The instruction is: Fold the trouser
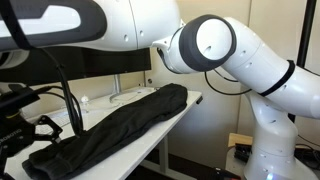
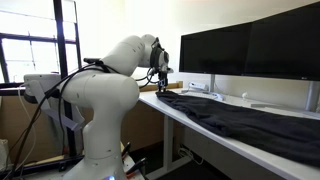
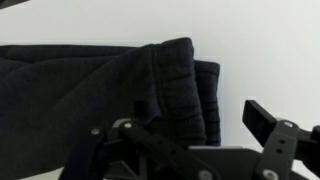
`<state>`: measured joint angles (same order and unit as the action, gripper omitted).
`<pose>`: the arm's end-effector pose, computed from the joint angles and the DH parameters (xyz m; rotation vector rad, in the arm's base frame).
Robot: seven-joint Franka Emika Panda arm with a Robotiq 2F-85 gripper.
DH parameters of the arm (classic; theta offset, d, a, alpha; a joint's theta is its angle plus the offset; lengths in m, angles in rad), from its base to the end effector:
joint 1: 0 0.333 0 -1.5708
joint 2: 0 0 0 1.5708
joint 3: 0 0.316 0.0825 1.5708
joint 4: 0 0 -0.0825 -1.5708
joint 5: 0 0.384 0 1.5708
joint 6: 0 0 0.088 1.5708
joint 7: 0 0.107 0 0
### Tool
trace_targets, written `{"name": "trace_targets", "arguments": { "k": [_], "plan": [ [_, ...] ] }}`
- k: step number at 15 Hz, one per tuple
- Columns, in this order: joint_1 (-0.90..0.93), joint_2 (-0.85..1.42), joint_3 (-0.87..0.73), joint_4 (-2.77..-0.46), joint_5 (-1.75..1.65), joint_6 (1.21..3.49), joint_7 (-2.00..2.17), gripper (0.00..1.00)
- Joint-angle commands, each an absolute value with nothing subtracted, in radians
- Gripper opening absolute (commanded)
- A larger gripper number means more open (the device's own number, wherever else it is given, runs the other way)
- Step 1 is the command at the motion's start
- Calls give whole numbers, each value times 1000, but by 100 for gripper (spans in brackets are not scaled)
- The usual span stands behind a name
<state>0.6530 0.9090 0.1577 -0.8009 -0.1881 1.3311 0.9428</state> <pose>0.5554 0.4807 0.3621 2.7953 -0.2512 -0.2788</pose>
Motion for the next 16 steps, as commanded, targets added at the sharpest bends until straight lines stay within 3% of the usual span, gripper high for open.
{"name": "trace_targets", "arguments": {
  "k": [1, 2, 4, 14, 16],
  "plan": [
    [643, 895, 154, -818, -179, 1344, 962, 94],
    [642, 896, 153, -822, -177, 1341, 959, 74],
    [639, 896, 151, -828, -170, 1339, 960, 69],
    [636, 897, 158, -839, -162, 1347, 945, 5],
    [637, 897, 158, -835, -164, 1346, 947, 0]
  ]
}}
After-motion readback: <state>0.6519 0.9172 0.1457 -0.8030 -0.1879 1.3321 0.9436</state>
